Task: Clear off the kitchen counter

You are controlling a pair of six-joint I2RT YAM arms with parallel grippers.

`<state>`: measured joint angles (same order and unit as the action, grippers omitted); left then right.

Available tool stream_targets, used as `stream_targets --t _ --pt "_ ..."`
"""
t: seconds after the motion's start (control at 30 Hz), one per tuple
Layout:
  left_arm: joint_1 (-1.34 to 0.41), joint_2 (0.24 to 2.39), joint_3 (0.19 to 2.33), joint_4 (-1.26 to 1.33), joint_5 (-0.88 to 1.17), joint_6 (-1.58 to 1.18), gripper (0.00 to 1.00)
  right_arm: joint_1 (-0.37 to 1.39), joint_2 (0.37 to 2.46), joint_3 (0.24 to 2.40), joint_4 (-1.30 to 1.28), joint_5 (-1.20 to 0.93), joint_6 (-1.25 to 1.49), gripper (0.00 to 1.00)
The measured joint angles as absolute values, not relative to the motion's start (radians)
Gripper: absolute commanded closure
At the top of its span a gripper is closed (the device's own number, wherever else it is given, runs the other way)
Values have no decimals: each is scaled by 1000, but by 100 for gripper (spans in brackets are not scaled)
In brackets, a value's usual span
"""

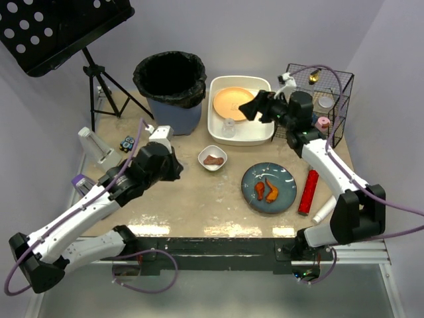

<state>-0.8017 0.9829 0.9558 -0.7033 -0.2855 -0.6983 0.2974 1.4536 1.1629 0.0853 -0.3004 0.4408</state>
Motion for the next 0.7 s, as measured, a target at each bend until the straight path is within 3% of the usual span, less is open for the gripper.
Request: stream_targets --t 0.37,0.7 --pt "-578 944 846 -187 62 -620 100 249 1485 880 619 -859 767 11" --pt "-577 1002 798 148 333 -654 100 311 1514 848 905 -1047 982 9"
